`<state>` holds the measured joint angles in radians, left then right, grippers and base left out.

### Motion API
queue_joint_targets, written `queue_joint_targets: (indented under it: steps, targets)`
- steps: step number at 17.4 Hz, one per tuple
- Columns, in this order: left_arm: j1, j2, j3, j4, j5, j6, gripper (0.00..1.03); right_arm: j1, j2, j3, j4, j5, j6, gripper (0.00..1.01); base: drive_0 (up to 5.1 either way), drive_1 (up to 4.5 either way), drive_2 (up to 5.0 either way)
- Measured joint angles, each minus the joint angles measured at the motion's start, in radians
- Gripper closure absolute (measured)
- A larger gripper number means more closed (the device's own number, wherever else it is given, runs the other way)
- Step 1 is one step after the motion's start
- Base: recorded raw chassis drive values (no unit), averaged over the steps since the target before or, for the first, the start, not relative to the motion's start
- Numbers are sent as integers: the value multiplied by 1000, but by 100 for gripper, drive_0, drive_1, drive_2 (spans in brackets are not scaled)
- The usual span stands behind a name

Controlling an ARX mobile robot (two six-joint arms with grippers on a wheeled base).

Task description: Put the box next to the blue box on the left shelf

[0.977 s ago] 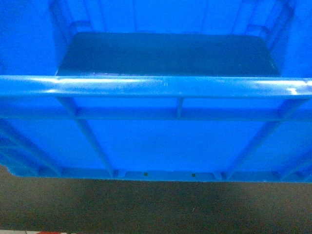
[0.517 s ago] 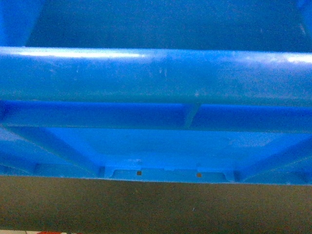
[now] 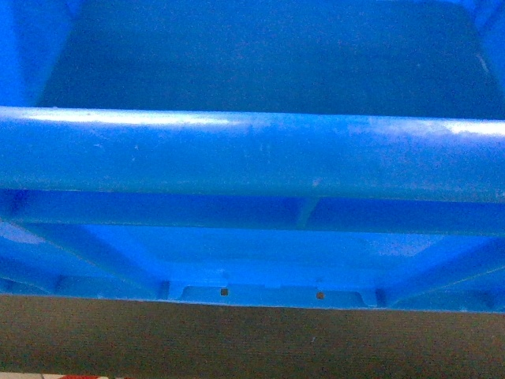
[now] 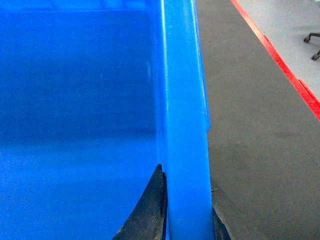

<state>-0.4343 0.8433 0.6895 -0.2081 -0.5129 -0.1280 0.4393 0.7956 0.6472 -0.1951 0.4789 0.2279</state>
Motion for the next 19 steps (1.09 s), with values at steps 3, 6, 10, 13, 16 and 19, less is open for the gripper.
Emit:
queue_joint_targets:
  steps: [3,6,10,13,16,19]
  targets:
    - [0,-2,0,-1,-3,1,92,0,1,0,1,-1,0,90,-196,-196,-196]
    - [0,1,0,0,0,1,92,0,-1,0,-3,1,0,90,-179,-179,-179]
    - [0,0,0,0,-2,1,92,0,-1,0,0,1,0,90,-166,-166,-166]
    - [0,1,0,0,-3,1,92,0,0,0,-3,1,0,90,-164,-164,-164]
    - [0,1,0,0,-3,1,92,0,0,0,-3,1,0,90,-155,-155,-155]
    - [0,1,0,0,-3,1,92,0,0,0,-2,1,0,90,-153,-153,-153]
